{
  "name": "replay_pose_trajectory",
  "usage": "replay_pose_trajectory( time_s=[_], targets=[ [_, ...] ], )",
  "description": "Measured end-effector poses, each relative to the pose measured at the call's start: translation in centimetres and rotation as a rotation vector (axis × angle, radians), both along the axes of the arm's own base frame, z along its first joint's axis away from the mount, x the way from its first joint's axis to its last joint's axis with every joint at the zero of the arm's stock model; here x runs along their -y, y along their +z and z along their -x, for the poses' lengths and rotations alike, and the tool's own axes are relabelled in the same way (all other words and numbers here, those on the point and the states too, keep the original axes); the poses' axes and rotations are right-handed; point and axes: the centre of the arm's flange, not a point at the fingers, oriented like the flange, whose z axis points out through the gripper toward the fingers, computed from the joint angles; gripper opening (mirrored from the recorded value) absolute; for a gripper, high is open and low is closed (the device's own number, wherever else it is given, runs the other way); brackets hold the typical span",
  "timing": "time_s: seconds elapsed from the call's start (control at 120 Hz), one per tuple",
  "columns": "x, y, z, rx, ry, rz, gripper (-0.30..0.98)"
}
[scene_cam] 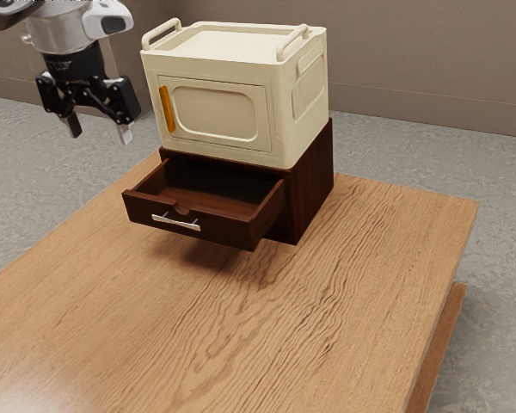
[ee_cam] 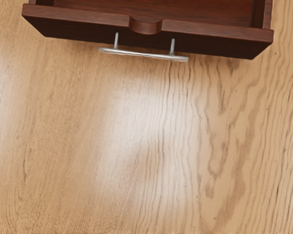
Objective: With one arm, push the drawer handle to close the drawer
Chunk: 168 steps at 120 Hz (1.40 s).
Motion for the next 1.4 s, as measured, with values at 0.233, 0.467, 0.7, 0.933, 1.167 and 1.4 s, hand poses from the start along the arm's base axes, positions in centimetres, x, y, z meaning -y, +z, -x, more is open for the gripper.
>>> replay_pose_trajectory(
  time_s=[0.233, 0.467, 0.7, 0.933, 1.167, 1.4],
  targets=[
    [0.6, -2.0, 1.2, -0.016, 0.028, 0.012, 0.69],
    [2.1, -15.2, 1.7, -0.131, 0.026, 0.01, 0.65],
    [2.3, -19.8, 0.6, -0.101, 0.051, 0.01, 0.14],
    [1.1, -24.0, -1.6, -0.064, 0.082, 0.007, -0.04],
    [-0.1, -26.8, -4.4, 0.01, 0.022, -0.036, -0.08],
    [-1.0, -28.1, -6.6, 0.087, -0.061, -0.061, -0.1]
  ],
)
